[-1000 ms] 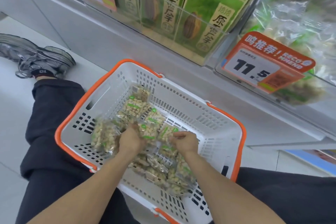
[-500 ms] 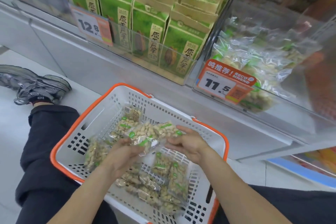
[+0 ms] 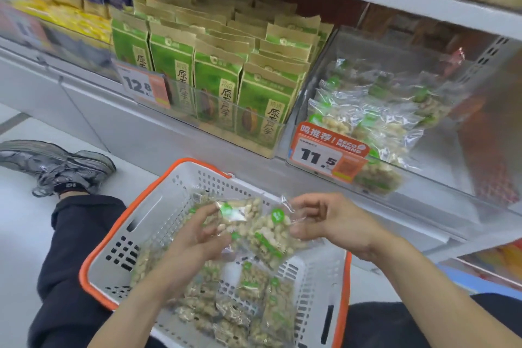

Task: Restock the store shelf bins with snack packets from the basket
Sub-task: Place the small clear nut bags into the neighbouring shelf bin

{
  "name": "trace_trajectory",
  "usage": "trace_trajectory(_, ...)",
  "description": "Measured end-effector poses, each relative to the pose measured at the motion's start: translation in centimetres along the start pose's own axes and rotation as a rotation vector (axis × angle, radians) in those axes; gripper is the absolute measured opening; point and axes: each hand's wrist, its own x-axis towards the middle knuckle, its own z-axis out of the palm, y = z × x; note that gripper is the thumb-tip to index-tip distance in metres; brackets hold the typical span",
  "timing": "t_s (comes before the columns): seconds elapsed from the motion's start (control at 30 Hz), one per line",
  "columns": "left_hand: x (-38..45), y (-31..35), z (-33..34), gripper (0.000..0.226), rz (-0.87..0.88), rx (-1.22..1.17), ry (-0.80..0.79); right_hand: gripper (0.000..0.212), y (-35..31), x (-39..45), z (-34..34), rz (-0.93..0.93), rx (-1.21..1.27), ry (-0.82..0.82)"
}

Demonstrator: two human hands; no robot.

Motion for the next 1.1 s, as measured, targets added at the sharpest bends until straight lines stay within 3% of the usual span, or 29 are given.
trace_trajectory(0.13, -0.1, 1.2, 1.0, 0.063, -0.028, -0.117, -0.186, 0.038, -0.3, -0.5, 0.0, -0.170, -0.330, 0.009)
trace_trajectory(0.23, -0.2, 1.4, 2.9, 0.068, -0.005, 0.025, -0.230, 0.032, -0.7, -1.3, 0.1, -0.242, -0.551, 0.041)
trace_trajectory(0.3, -0.2, 1.7, 4.4, 0.055, 0.066, 0.178, -0.225, 0.029, -1.2, -1.9, 0.3, -0.290, -0.584, 0.103)
trace_trajectory(0.47, -0.5, 3.6, 6.6, 0.061, 0.196, 0.299, -0.230, 0.027, -2.0, -3.3, -0.6, -0.418, -0.648, 0.276)
trace_trajectory(0.57, -0.4, 5.9, 6.8, 0.055, 0.265, 0.357, -0.285, 0.047, -2.3, -4.6, -1.4, -0.474, -0.649, 0.317)
trace_trajectory(0.7, -0.7, 10.6, 8.1, 0.065, 0.421, 0.584, -0.363, 0.093, -3.5, -7.4, -3.4, -0.376, -0.565, 0.134)
trace_trajectory(0.8, -0.8, 13.5, 10.3, 0.067, 0.537, 0.618, -0.426, 0.103, -4.3, -8.9, -4.9, -0.413, -0.407, 0.079)
trace_trajectory(0.87, -0.4, 14.5, 11.6, 0.071, 0.636, 0.595, -0.387, 0.092, -4.5, -9.6, -6.0, -0.518, -0.307, 0.198)
trace_trajectory(0.97, 0.2, 15.7, 13.5, 0.068, 0.870, 0.602, -0.128, 0.079, -4.6, -10.7, -7.7, -0.670, -0.226, 0.456)
trace_trajectory(1.03, 0.7, 16.3, 14.8, 0.060, 1.037, 0.696, 0.022, 0.076, -4.5, -11.1, -8.7, -0.765, -0.166, 0.659)
trace_trajectory(1.1, 1.7, 16.4, 15.9, 0.058, 1.124, 0.823, 0.075, 0.074, -4.2, -11.3, -9.5, -0.836, -0.068, 0.838)
